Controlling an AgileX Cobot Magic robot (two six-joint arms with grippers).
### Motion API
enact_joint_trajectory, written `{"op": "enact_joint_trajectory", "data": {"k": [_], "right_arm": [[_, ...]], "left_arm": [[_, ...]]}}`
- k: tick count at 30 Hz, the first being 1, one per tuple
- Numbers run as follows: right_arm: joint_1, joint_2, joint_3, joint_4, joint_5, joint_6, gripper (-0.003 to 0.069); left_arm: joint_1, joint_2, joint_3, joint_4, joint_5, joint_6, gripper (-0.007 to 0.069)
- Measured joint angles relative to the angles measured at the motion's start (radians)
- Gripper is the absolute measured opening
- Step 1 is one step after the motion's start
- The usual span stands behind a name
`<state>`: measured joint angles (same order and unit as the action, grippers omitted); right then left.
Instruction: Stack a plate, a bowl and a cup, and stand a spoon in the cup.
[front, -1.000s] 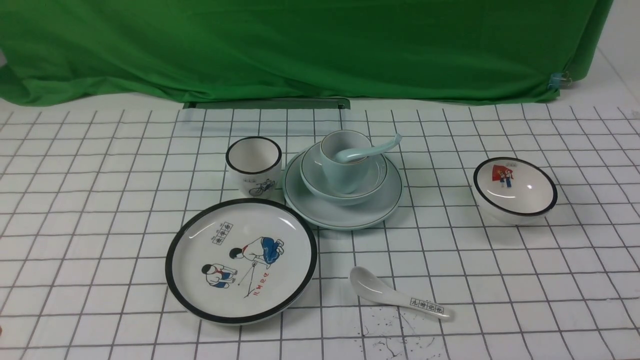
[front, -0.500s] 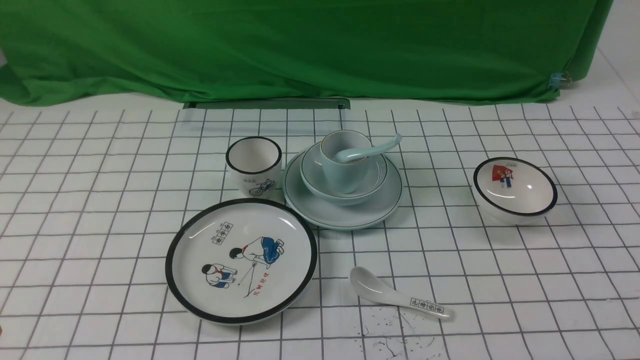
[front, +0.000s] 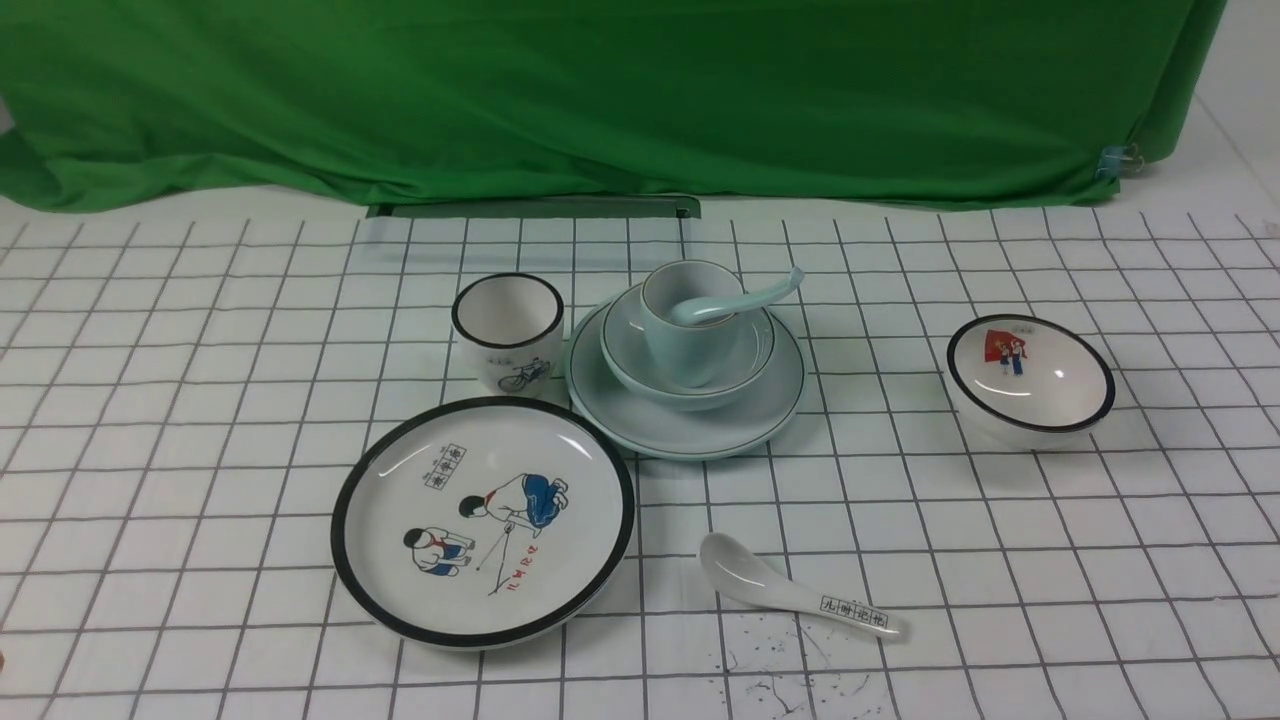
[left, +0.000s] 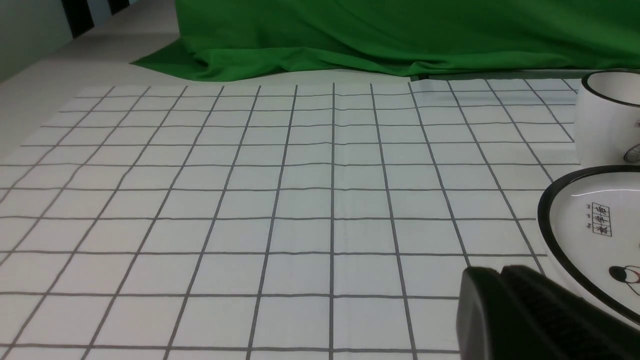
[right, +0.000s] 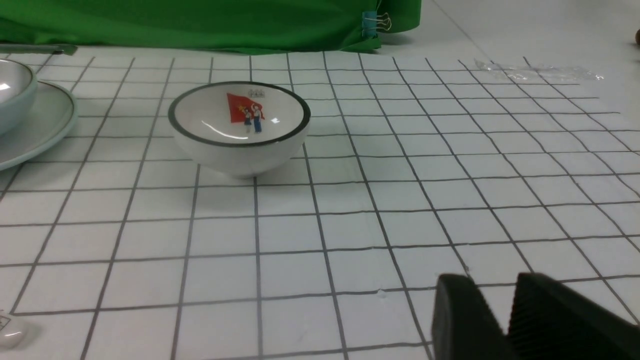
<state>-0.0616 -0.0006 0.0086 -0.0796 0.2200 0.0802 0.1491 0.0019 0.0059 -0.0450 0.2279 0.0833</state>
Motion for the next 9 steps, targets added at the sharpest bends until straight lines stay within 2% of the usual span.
{"op": "enact_joint_trajectory", "data": {"k": [9], "right_arm": [[0.0, 0.0, 0.0, 0.0, 0.0, 0.001, 0.0204]], "left_arm": [[0.0, 0.0, 0.0, 0.0, 0.0, 0.0, -0.0029]]}}
